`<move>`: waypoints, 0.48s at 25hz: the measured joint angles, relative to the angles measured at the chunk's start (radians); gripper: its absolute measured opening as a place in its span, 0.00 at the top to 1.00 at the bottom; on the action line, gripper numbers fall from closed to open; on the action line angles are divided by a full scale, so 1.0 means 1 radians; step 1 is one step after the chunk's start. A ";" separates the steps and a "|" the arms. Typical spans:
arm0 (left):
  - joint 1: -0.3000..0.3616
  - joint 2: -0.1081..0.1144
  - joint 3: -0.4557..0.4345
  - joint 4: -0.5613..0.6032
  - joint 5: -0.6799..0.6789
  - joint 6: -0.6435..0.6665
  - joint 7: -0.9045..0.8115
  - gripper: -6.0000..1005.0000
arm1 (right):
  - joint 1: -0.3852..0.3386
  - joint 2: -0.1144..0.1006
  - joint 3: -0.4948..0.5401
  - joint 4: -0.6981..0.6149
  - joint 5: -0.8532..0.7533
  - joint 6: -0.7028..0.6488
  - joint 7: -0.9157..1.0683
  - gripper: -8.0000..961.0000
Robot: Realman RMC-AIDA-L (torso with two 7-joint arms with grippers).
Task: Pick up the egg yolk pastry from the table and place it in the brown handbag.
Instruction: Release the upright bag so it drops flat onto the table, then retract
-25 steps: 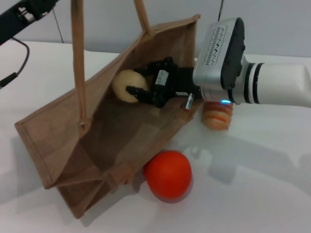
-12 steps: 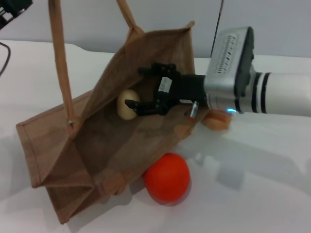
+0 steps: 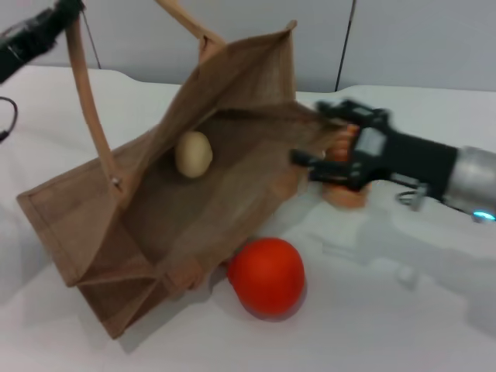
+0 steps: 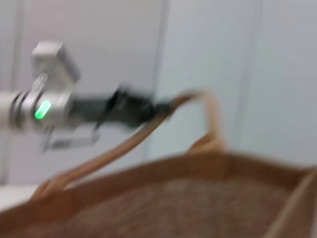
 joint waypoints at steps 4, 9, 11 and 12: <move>-0.018 -0.030 -0.005 -0.035 0.025 0.067 0.204 0.86 | -0.086 0.000 0.062 -0.047 0.096 -0.082 -0.021 0.09; -0.029 -0.094 0.001 -0.041 0.037 0.095 0.447 0.73 | -0.147 0.003 0.086 -0.041 0.228 -0.126 -0.107 0.09; -0.032 -0.119 -0.001 -0.043 0.038 0.095 0.531 0.64 | -0.159 0.004 0.086 -0.031 0.271 -0.124 -0.125 0.09; -0.034 -0.129 -0.006 -0.055 0.027 0.092 0.579 0.60 | -0.161 0.004 0.086 -0.024 0.289 -0.121 -0.130 0.09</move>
